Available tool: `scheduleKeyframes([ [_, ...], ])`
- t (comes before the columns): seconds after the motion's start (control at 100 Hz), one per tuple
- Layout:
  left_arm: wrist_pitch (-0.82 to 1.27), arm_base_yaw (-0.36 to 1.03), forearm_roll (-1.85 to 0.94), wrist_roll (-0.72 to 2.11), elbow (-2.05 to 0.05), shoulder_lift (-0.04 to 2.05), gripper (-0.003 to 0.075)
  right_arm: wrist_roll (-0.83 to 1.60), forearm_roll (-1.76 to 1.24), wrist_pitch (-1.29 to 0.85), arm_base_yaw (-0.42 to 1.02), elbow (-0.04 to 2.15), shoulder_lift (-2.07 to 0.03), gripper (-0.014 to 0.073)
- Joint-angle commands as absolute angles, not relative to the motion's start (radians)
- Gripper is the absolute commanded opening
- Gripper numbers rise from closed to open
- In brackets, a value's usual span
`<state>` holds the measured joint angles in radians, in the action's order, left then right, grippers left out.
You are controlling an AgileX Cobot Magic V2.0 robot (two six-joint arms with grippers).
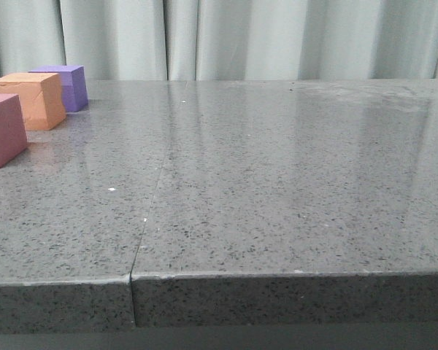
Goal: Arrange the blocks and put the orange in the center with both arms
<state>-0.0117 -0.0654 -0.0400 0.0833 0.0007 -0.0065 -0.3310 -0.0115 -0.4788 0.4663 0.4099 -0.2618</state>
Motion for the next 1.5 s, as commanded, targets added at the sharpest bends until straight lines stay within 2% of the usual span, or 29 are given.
scheduleKeyframes([
  [0.0, -0.099, -0.067, -0.045, 0.071, 0.041, -0.034, -0.0020, -0.319, 0.000, -0.401, 0.466, 0.433, -0.270, -0.0067],
  [1.01, -0.097, -0.067, -0.045, 0.071, 0.041, -0.034, -0.0020, -0.319, 0.000, -0.375, 0.458, 0.409, -0.270, -0.0067],
  [1.19, -0.097, -0.067, -0.045, 0.071, 0.041, -0.034, -0.0020, -0.308, 0.000, -0.228, 0.348, 0.315, -0.269, -0.0067],
  [1.49, -0.097, -0.067, -0.045, 0.071, 0.041, -0.034, -0.0020, -0.134, 0.000, -0.047, 0.140, 0.162, -0.228, -0.0067],
])
